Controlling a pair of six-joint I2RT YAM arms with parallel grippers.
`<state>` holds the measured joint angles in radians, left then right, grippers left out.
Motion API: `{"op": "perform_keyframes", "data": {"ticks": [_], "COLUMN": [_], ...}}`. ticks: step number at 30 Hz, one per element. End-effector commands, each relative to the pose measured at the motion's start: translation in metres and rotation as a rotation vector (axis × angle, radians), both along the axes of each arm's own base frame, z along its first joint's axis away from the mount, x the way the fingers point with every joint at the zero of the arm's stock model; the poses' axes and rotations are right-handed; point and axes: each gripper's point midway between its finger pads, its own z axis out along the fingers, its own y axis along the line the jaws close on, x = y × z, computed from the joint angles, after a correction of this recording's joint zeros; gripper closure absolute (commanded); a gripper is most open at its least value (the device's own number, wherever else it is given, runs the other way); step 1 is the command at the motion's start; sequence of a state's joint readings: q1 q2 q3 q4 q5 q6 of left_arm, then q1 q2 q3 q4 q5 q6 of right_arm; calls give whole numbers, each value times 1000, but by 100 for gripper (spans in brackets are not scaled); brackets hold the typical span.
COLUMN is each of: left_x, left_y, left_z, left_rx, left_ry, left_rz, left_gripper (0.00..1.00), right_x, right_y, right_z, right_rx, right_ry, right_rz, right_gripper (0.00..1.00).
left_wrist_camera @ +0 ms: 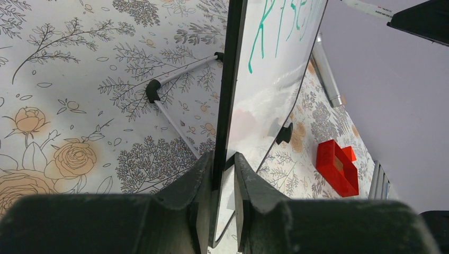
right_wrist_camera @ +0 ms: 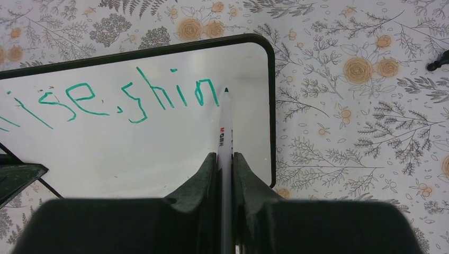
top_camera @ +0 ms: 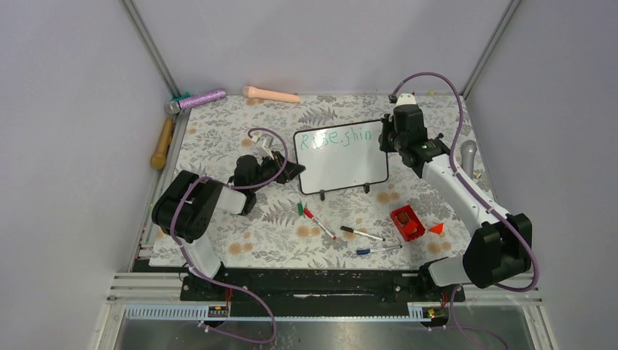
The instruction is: Write a sentence on the whiteboard
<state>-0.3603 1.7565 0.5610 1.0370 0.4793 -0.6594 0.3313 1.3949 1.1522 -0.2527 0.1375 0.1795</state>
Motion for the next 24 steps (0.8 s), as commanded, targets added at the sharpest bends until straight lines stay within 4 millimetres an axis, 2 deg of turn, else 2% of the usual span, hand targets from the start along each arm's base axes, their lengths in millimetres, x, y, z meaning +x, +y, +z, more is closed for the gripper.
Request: {"op": "perform_keyframes", "data": {"ticks": [1,14,24], "left_x": [13,12,13], "left_y": [3,3,3], "left_z": [10,9,9], "left_rx": [8,10,11], "left_ry": [-46,-44,-44], "left_rz": [39,39,39], "left_gripper": [100,100,100], "right_x": [12,18,21], "right_y": [3,4,-11], "right_z": [16,5,0], "right_rx": [14,6,-31], "right_ry": [-42,-17,-3], "right_rz": [4,-3,-67], "right_gripper": [100,100,100]}}
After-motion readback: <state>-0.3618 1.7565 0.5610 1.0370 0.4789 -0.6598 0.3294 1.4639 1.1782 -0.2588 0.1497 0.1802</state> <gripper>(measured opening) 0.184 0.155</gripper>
